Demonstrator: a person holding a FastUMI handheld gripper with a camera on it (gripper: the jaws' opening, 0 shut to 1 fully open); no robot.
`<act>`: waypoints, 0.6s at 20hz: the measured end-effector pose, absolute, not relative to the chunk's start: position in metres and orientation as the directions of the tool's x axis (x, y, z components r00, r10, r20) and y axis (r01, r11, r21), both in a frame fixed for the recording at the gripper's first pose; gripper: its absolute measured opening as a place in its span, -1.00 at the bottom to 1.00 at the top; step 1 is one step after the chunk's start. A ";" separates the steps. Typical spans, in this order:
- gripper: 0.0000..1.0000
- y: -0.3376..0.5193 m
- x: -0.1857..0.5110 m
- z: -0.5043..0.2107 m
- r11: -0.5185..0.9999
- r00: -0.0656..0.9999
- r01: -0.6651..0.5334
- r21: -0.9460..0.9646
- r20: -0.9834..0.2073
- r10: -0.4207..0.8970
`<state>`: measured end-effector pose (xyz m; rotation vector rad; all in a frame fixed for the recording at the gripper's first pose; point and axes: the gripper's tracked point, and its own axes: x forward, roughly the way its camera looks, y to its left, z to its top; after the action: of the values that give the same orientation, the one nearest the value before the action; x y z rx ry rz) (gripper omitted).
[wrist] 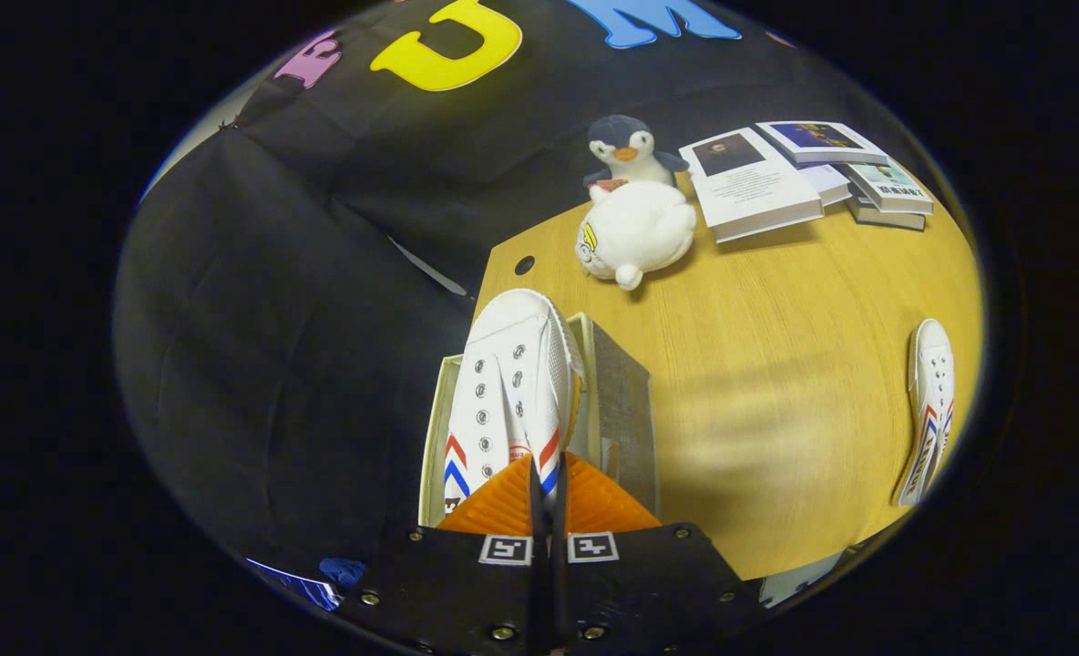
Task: Open the storage box then place both shoes into the box .Put the left shoe in first, then the right shoe, with the right side of both shoes facing outward in a uniform manner.
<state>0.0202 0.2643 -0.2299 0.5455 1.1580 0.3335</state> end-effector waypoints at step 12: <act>-0.99 0.335 0.008 -0.259 0.817 0.323 0.053 0.574 -0.784 0.530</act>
<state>0.0081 0.3348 -0.2588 0.5627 1.2162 0.3353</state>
